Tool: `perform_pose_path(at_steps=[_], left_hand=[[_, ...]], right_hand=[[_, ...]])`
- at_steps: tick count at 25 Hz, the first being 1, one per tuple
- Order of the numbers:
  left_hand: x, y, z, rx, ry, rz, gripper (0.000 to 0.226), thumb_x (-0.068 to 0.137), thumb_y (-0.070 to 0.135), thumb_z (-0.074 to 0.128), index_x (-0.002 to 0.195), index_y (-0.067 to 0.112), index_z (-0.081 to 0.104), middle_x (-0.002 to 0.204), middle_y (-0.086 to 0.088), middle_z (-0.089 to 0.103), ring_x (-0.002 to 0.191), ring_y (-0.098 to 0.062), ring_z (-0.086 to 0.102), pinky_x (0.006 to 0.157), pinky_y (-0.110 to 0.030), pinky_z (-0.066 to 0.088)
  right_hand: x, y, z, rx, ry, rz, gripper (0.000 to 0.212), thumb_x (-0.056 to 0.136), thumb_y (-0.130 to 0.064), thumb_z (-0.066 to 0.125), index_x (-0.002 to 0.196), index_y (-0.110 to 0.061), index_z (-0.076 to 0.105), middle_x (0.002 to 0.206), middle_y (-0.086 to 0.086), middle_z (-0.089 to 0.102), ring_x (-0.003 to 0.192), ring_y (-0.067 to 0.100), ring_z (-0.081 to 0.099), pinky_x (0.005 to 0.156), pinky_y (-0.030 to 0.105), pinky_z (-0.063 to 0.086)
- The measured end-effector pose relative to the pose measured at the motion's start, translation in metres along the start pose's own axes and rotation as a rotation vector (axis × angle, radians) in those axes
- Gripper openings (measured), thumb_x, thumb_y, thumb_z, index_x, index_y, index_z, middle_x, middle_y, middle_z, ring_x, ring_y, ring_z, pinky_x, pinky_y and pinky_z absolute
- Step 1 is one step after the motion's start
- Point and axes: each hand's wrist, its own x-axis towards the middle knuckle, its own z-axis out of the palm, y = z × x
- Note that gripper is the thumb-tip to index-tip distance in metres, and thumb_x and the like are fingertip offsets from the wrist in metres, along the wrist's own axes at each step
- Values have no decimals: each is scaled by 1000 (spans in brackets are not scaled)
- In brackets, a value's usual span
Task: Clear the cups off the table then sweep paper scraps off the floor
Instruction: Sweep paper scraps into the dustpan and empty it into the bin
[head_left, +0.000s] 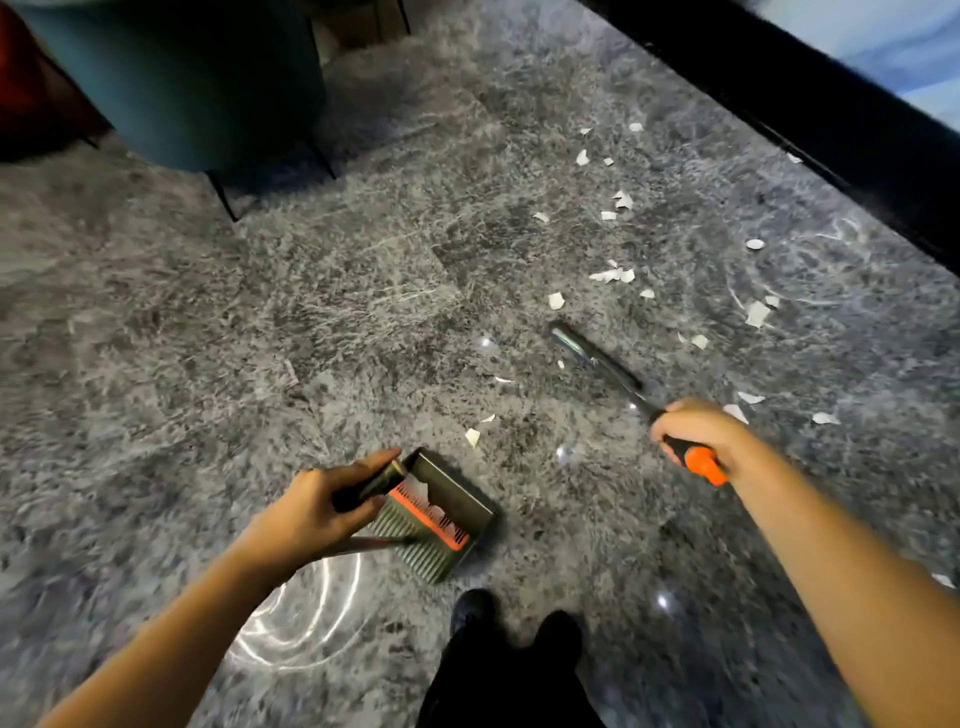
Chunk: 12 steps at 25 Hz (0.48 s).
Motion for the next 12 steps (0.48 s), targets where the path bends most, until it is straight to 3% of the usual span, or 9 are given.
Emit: perform_pose_path(at_steps=[3, 5, 8, 12], left_hand=[[15, -17, -8, 6, -1, 11, 42, 85, 3, 67, 124, 18, 61, 112, 21, 66, 82, 25, 47, 70, 0, 39], [28, -27, -18, 31, 23, 20, 46, 85, 3, 67, 127, 19, 58, 110, 12, 70, 76, 29, 44, 67, 2, 36], [46, -34, -34, 43, 50, 26, 48, 84, 3, 67, 129, 15, 57, 105, -1, 70, 73, 29, 44, 67, 2, 35], [55, -34, -40, -5, 80, 62, 43, 83, -2, 67, 125, 7, 61, 111, -14, 62, 58, 31, 29, 56, 7, 29]], right_hand=[[22, -14, 44, -116, -42, 1, 16, 80, 3, 58, 67, 0, 51, 41, 10, 50, 28, 17, 46, 38, 21, 36], [19, -5, 76, -158, -82, 23, 6, 79, 7, 57, 81, 2, 55, 37, 8, 49, 23, 13, 44, 36, 19, 37], [-17, 25, 116, -218, -138, 45, 32, 80, 9, 52, 111, 3, 56, 44, 8, 49, 28, 16, 46, 34, 19, 37], [-83, 52, 138, -265, -274, 39, 61, 81, 6, 50, 139, -9, 39, 55, 7, 48, 32, 13, 46, 30, 18, 37]])
